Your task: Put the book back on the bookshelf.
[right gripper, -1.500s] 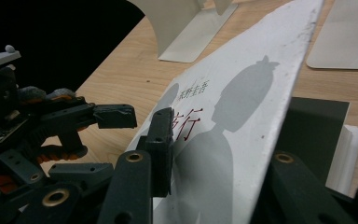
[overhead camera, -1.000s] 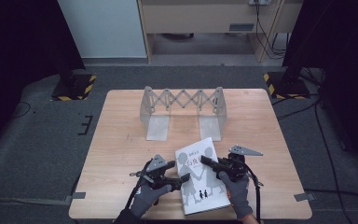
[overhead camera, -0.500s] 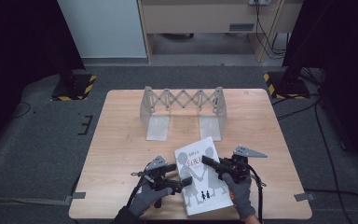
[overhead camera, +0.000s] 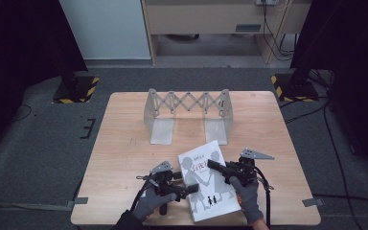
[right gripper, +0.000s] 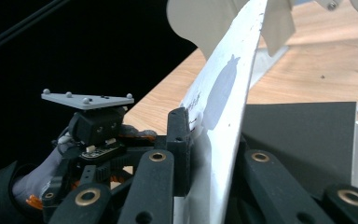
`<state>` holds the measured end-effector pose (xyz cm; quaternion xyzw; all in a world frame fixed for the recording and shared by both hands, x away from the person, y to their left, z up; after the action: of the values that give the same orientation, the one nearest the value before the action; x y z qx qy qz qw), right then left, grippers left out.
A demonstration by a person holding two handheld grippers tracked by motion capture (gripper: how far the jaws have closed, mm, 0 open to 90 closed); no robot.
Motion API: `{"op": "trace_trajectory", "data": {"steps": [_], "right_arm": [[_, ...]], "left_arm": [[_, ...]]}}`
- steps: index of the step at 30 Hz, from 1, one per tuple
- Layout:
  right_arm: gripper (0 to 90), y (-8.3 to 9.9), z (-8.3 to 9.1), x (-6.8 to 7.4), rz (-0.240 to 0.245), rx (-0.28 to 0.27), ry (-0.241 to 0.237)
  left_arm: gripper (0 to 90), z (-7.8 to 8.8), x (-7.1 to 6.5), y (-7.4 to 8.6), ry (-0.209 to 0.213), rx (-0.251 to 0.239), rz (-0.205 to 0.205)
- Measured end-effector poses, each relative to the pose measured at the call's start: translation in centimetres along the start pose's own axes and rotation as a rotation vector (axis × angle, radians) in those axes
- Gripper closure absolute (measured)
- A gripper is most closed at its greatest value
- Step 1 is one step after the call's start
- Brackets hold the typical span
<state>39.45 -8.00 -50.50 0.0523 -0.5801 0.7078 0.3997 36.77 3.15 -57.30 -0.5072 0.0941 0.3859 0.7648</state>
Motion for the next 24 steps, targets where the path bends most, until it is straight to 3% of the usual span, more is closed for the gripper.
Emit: {"op": "trace_trajectory", "data": {"steps": [5, 10, 12, 14, 24], "right_arm": [[77.3, 0.5, -0.2, -1.0, -0.048, 0.018, 0.002], [71.4, 1.1, -0.7, -2.1, -0.046, 0.06, 0.069], [68.1, 1.4, -0.9, -2.6, -0.036, 0.083, 0.111], [66.9, 1.6, -0.9, -2.7, -0.036, 0.096, 0.123], [38.6, 2.5, -1.4, -2.8, 0.167, 0.164, 0.26]], "left_arm": [[0.1, -0.3, 0.2, 0.2, -0.005, 0.006, 0.022], [0.0, -0.7, 0.7, 0.7, -0.026, 0.021, 0.068], [0.0, -0.9, 0.9, 0.8, -0.03, 0.027, 0.075], [0.0, -0.9, 0.8, 0.8, -0.031, 0.029, 0.075], [0.5, -1.1, 0.8, 0.8, -0.042, 0.022, 0.077]]}}
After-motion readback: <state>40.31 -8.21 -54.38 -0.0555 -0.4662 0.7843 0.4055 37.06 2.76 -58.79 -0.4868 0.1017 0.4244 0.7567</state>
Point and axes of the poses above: each handheld gripper's, and its own axes: z roughly backward along the jaws, y roughly out of its underside, x roughly to its left, the point moved 10 cm from there along -z, roughly forward along the jaws, and after that the axes turned 7 degrees about x, right-handed, at the moved point
